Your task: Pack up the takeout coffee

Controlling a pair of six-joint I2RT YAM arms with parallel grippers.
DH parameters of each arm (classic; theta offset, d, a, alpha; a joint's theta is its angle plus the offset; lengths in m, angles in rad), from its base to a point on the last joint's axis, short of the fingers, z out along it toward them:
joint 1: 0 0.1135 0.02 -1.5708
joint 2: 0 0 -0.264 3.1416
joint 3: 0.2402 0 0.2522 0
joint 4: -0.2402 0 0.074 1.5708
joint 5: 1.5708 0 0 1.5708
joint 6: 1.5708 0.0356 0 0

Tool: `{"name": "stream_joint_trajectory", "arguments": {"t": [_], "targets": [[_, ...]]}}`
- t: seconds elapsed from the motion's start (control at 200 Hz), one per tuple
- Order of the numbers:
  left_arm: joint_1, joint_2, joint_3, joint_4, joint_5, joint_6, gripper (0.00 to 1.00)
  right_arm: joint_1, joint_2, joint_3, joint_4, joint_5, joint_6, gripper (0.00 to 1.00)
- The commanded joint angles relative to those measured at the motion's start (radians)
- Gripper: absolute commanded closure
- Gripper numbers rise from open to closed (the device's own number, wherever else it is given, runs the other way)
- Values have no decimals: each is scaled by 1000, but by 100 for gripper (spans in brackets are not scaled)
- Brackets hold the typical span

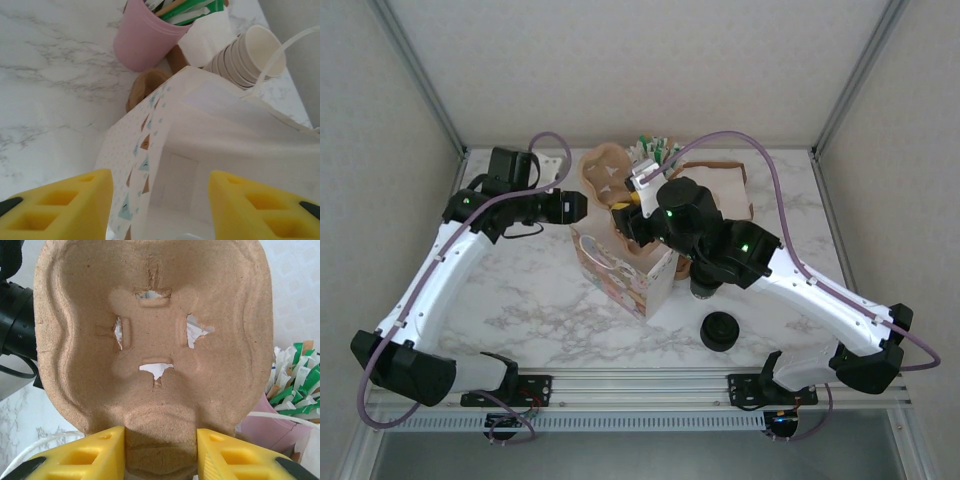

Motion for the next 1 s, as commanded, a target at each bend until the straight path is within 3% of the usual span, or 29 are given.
{"name": "stream_joint_trajectory", "arguments": {"t": [0.0, 0.255, 0.435, 0.996], "targets": [[6, -16, -17, 42, 65, 23, 47, -6, 19, 4, 50, 31, -30, 61], [5, -14, -58, 56, 47, 29, 47, -8, 48, -3, 63, 48, -70, 62], [5, -16, -62, 43, -32, 38, 48, -14, 67, -15, 69, 25, -68, 62], [5, -33, -90, 55, -70, 39, 53, -42, 68, -94, 61, -39, -36, 63]]}}
